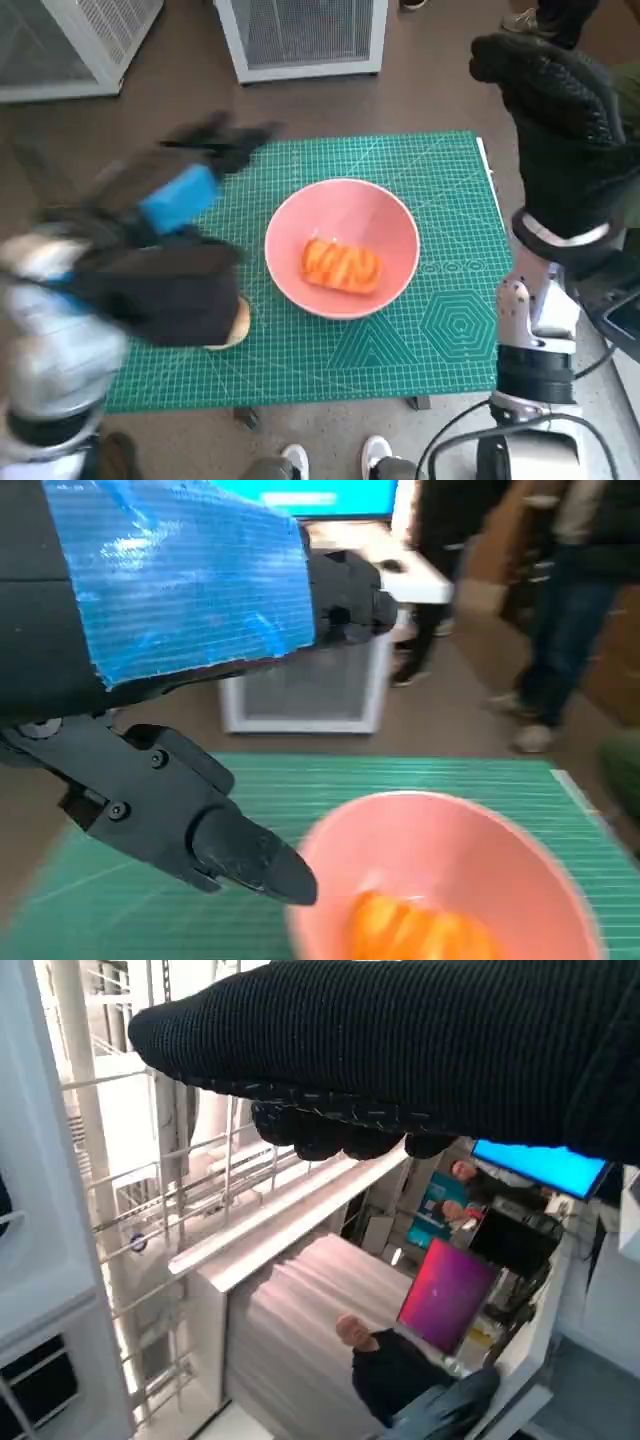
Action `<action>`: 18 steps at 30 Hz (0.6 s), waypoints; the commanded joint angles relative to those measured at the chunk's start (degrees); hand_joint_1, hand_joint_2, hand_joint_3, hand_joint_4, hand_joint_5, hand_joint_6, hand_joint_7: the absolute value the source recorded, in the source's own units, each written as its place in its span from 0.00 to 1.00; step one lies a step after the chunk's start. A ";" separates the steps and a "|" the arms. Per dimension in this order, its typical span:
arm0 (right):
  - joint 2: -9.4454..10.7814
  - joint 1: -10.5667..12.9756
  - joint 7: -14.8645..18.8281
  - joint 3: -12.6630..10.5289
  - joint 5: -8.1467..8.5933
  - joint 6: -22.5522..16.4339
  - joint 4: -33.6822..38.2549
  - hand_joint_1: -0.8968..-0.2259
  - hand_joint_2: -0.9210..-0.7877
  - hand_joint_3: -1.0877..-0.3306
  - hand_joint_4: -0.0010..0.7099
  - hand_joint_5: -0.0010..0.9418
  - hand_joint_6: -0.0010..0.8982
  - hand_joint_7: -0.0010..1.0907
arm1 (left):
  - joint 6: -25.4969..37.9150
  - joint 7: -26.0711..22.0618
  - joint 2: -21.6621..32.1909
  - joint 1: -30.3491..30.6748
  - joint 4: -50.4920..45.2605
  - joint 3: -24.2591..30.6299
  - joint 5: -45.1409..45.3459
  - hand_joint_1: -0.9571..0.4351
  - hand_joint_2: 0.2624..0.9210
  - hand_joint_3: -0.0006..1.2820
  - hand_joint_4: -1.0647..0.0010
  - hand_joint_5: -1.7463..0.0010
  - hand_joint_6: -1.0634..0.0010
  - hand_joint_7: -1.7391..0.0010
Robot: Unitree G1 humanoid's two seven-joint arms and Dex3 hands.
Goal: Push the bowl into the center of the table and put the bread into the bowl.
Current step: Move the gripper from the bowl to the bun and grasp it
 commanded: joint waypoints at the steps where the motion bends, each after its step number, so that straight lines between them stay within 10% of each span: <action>1: 0.33 0.23 -0.16 0.28 -0.41 0.09 0.94 0.31 0.00 0.53 0.45 0.00 0.36 0.20 | 2.85 -2.18 2.55 2.93 -5.06 1.53 -1.93 0.60 0.65 0.00 1.00 1.00 0.89 0.94; 18: 1.01 -0.29 0.28 0.82 -0.05 -0.26 1.34 0.30 0.00 0.54 0.43 0.00 0.36 0.20 | 6.14 -1.21 7.80 11.83 -11.98 2.86 -3.05 0.49 0.62 0.00 0.95 0.99 0.85 0.96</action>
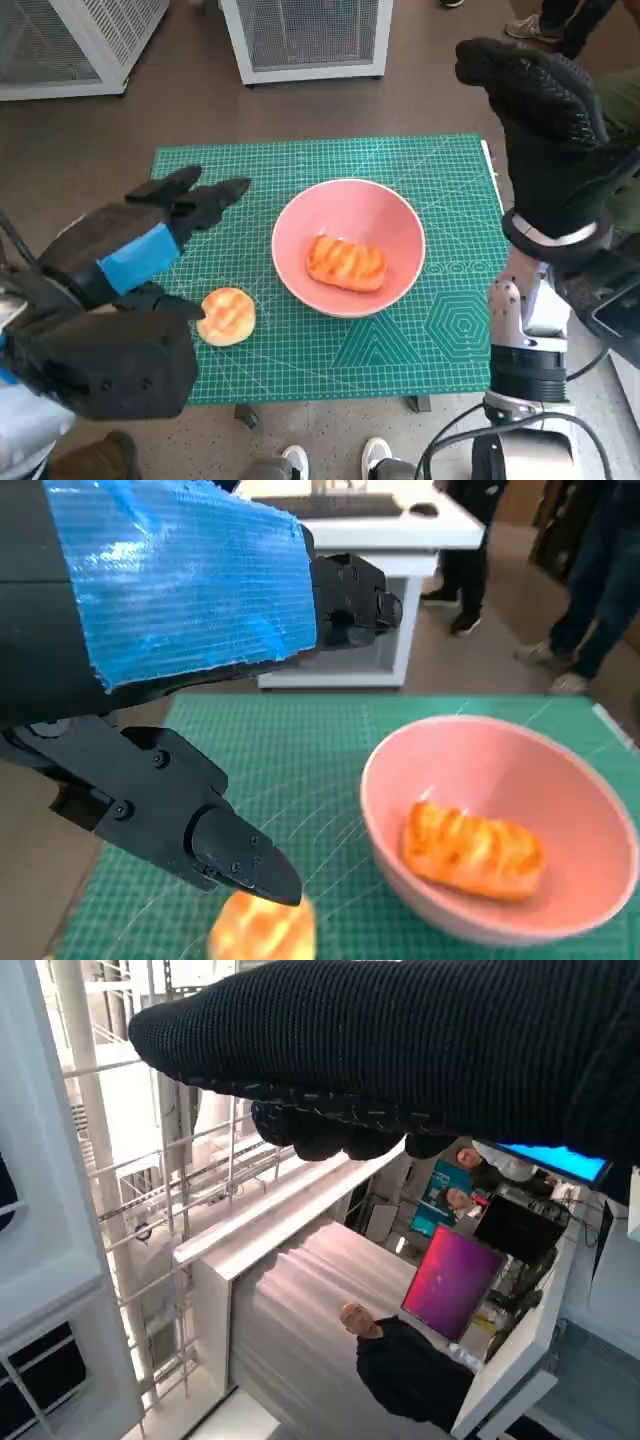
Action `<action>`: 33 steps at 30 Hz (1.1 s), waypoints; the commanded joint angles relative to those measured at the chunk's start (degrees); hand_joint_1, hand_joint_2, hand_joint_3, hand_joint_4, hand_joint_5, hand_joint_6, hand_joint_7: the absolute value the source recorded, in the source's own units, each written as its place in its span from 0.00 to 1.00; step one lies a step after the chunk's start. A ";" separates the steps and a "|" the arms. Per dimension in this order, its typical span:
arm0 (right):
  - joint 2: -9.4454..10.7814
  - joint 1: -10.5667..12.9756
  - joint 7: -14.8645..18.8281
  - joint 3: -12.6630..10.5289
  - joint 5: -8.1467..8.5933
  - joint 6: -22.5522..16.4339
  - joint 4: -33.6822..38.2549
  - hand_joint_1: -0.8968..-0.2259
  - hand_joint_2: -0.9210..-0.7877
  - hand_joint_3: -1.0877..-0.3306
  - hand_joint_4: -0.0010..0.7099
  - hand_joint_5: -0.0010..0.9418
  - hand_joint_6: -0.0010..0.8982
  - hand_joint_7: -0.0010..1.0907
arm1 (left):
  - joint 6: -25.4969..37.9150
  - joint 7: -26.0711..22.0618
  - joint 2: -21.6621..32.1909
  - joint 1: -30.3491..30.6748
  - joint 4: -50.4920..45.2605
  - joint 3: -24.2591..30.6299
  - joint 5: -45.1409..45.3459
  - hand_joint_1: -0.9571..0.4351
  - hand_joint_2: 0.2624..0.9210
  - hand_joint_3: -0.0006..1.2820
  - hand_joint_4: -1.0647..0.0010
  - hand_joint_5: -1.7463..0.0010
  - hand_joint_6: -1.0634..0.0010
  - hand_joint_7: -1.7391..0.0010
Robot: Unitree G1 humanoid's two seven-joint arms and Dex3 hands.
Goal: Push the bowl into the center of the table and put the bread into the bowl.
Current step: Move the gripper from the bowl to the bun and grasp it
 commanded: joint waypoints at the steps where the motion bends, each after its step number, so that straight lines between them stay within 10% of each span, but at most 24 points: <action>1: 0.38 0.04 0.35 0.30 0.08 -0.01 0.66 0.30 0.00 0.54 0.43 0.00 0.36 0.20 | 0.81 0.43 1.77 1.92 -1.69 0.80 -0.77 0.48 0.62 0.00 0.94 0.99 0.85 0.96; 33: -0.16 -0.83 2.20 -0.36 1.85 0.57 1.68 0.31 0.00 0.53 0.43 0.00 0.35 0.21 | 1.57 6.01 0.57 6.76 4.76 -9.88 1.70 0.43 0.66 0.00 0.88 1.00 0.78 0.98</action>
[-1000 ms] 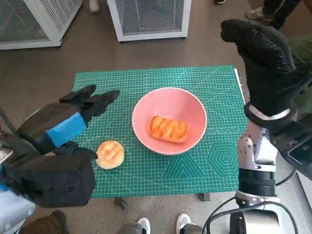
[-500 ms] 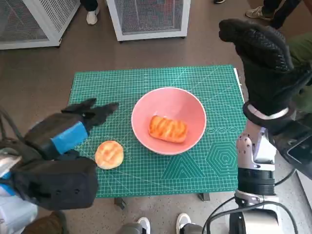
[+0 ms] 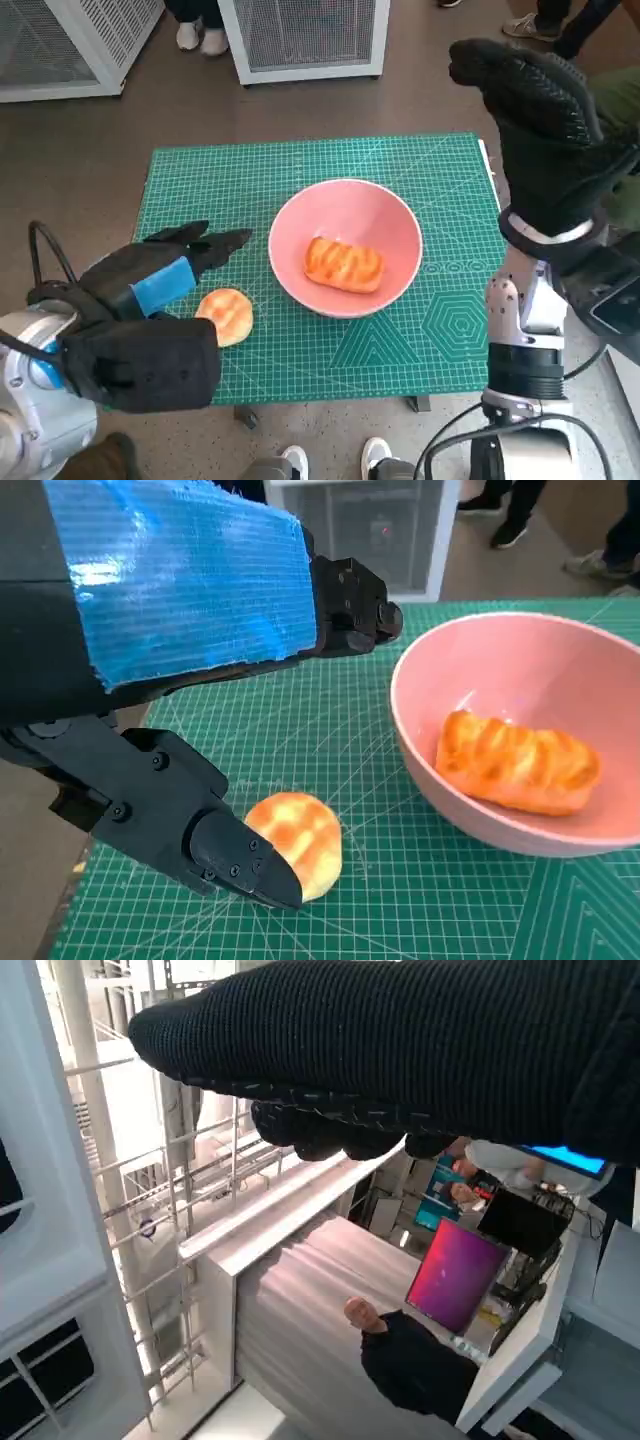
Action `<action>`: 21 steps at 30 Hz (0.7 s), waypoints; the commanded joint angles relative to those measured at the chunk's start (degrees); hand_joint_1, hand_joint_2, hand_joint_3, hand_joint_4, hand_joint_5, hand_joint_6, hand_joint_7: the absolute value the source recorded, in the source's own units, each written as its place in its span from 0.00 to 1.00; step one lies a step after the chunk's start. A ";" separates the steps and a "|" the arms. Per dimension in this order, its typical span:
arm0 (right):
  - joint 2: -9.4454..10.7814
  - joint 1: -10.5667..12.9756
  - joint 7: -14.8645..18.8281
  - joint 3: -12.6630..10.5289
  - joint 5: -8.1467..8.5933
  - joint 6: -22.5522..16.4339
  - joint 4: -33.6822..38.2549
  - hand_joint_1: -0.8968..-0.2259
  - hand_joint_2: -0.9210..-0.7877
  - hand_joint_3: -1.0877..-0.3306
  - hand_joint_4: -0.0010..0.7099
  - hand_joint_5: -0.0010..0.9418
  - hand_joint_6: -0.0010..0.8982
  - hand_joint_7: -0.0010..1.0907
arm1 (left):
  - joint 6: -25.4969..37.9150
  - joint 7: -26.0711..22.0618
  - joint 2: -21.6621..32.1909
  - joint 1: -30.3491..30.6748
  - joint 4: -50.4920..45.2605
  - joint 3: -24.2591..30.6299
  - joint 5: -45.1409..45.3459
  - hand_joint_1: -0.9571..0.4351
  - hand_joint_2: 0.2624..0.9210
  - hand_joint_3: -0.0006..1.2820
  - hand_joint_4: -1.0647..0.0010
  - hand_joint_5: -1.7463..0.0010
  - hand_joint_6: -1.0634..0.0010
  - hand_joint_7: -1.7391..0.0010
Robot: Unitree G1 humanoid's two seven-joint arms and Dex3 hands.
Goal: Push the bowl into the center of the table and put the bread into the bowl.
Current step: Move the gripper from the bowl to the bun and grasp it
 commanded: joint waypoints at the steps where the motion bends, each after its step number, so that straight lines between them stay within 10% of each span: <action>1: -0.24 -0.19 0.58 -0.13 0.38 0.66 0.61 0.31 0.00 0.53 0.43 0.00 0.35 0.21 | -0.14 1.82 -0.59 1.42 1.72 -1.92 0.98 0.43 0.66 0.00 0.88 1.00 0.77 0.98; 21: -0.56 -0.28 0.10 -0.44 -0.06 1.22 -0.08 0.31 0.00 0.53 0.44 0.00 0.35 0.22 | 0.13 6.60 -3.42 2.62 10.27 -9.00 5.62 0.45 0.67 0.00 0.80 0.99 0.71 0.98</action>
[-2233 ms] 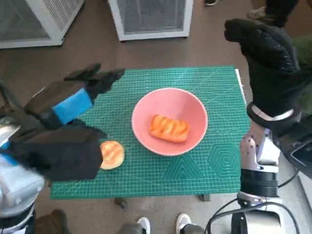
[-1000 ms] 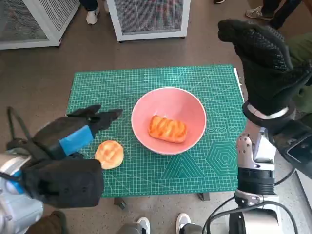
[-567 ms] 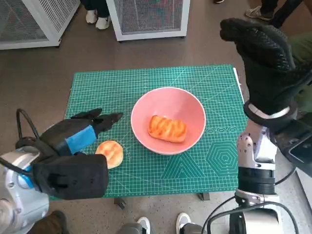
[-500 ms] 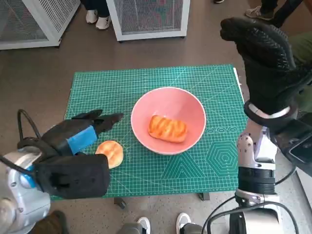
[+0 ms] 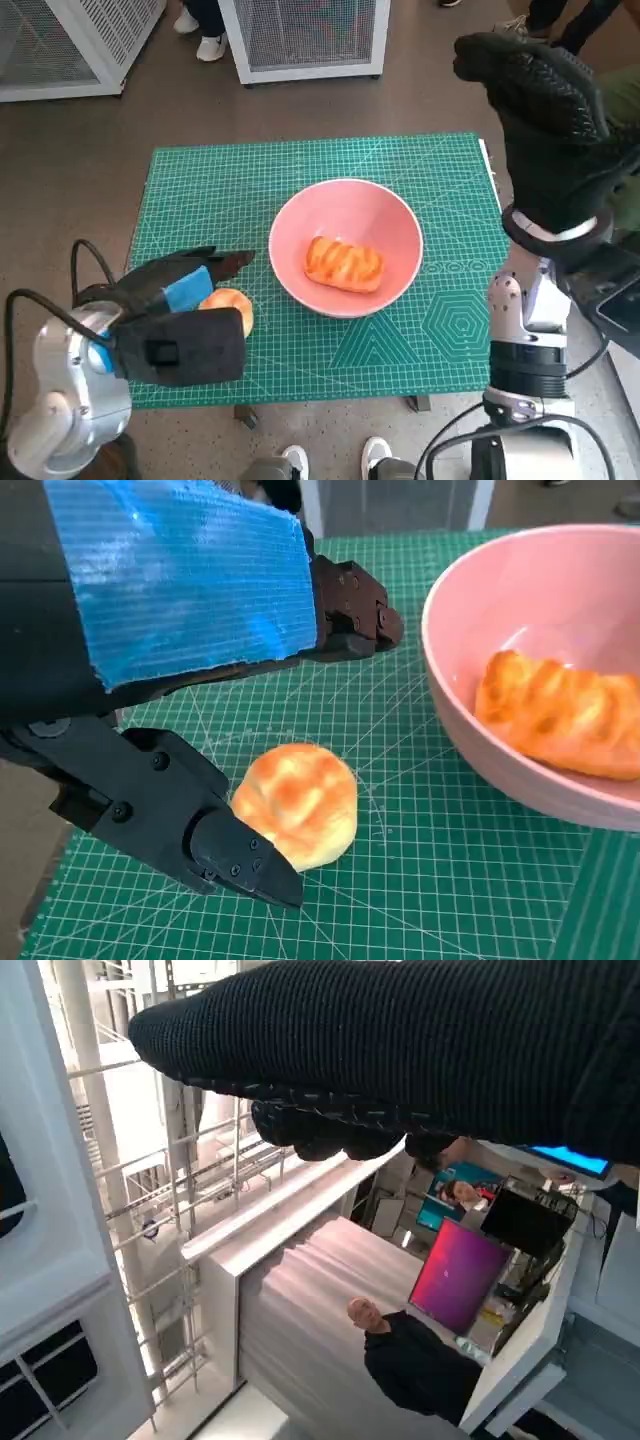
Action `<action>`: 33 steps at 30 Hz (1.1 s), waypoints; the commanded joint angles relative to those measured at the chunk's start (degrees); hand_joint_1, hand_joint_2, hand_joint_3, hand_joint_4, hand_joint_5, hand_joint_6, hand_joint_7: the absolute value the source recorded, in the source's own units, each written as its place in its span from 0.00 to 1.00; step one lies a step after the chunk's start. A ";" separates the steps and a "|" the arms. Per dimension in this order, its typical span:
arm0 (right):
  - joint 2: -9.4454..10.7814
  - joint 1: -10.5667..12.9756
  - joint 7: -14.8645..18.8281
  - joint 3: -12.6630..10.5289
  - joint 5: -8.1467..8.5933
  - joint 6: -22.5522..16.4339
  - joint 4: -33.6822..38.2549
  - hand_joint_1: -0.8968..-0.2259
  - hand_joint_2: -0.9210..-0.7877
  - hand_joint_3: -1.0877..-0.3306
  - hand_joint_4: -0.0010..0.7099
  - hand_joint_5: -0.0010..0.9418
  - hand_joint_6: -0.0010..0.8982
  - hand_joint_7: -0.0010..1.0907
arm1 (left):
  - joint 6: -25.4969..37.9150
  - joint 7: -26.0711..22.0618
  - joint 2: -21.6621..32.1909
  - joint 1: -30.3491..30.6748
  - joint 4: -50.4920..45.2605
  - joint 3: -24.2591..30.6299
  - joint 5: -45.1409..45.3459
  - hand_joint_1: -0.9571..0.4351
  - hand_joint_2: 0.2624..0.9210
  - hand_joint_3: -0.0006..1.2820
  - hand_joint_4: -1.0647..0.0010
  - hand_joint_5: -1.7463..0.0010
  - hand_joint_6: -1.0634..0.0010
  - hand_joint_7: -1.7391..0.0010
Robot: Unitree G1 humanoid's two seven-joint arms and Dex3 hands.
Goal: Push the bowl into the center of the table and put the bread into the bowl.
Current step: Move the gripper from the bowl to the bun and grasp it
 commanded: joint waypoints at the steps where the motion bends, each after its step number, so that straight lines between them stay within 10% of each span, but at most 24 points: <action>1: -0.26 0.21 0.02 -0.03 -0.01 0.66 -0.02 0.31 0.00 0.53 0.44 0.00 0.35 0.22 | 0.40 1.33 -0.94 0.77 2.16 -1.61 2.28 0.46 0.68 0.00 0.79 0.99 0.69 0.97; 17: -0.10 -0.04 0.63 0.07 0.71 1.46 -0.53 0.32 0.00 0.54 0.44 0.00 0.35 0.22 | -1.54 6.52 -5.11 1.08 12.30 -4.45 6.03 0.59 0.70 0.01 0.44 0.89 0.46 0.90; 23: -0.29 -0.19 0.80 0.03 0.67 1.44 -0.56 0.32 0.00 0.55 0.44 0.00 0.35 0.22 | -3.45 9.37 -6.85 1.82 16.45 -4.41 5.64 0.67 0.76 0.01 0.44 0.58 0.47 0.69; 28: 0.04 -0.54 1.80 0.05 1.92 1.41 -0.36 0.31 0.00 0.55 0.46 0.01 0.35 0.22 | -4.75 10.80 -7.77 2.26 19.03 -4.66 5.69 0.53 0.91 0.05 0.48 0.43 0.42 0.41; 33: 0.64 -0.91 3.35 -0.01 3.62 1.41 0.09 0.34 0.00 0.56 0.48 0.01 0.36 0.22 | -5.82 11.42 -8.17 2.42 20.55 -4.78 5.46 0.66 0.97 0.06 0.40 0.36 0.38 0.33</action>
